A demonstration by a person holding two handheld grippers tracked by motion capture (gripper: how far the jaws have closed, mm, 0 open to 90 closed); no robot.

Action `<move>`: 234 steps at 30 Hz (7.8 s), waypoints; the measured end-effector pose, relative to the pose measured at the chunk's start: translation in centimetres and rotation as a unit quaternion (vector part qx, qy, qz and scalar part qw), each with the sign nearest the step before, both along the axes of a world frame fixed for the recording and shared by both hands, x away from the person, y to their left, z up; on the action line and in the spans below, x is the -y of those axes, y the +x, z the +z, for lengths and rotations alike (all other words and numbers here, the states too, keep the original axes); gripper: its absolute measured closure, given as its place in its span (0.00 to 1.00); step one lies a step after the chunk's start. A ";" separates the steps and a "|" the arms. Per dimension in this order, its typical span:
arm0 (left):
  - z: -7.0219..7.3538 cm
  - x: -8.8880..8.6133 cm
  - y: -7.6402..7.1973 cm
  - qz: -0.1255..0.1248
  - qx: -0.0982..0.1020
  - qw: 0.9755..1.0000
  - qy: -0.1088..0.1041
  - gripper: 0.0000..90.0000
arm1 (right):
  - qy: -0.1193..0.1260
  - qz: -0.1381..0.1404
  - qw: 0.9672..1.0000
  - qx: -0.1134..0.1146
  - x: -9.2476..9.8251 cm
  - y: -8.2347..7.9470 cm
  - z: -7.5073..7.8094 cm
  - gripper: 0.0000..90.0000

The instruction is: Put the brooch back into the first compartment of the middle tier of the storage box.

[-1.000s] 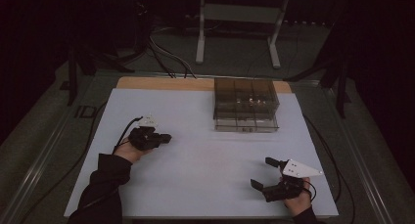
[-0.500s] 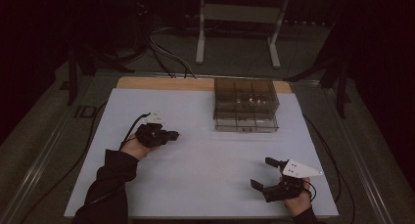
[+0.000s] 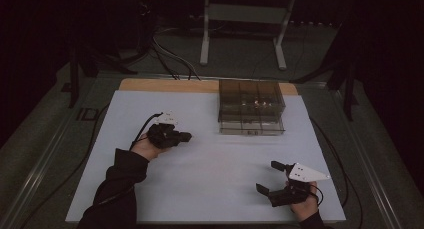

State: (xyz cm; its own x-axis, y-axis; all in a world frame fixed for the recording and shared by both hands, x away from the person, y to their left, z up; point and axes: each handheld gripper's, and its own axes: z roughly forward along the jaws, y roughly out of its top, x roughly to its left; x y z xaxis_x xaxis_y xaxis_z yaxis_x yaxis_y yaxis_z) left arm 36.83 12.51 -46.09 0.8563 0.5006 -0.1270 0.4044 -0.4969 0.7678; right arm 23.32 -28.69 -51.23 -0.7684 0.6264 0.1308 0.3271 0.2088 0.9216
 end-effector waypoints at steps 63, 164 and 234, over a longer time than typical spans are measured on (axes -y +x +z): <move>3.1 8.5 2.6 -0.061 0.007 0.998 -0.010 0.97 | 0.002 0.005 1.000 0.000 0.1 -0.1 0.1 0.00; 1.2 13.6 5.8 0.051 -0.020 0.997 -0.051 0.37 | 0.010 0.020 1.000 -0.002 0.2 0.1 0.1 0.00; 2.1 -1.4 -2.8 0.105 0.038 0.992 -0.066 0.00 | 0.011 0.028 1.000 -0.009 -0.7 0.5 0.0 0.00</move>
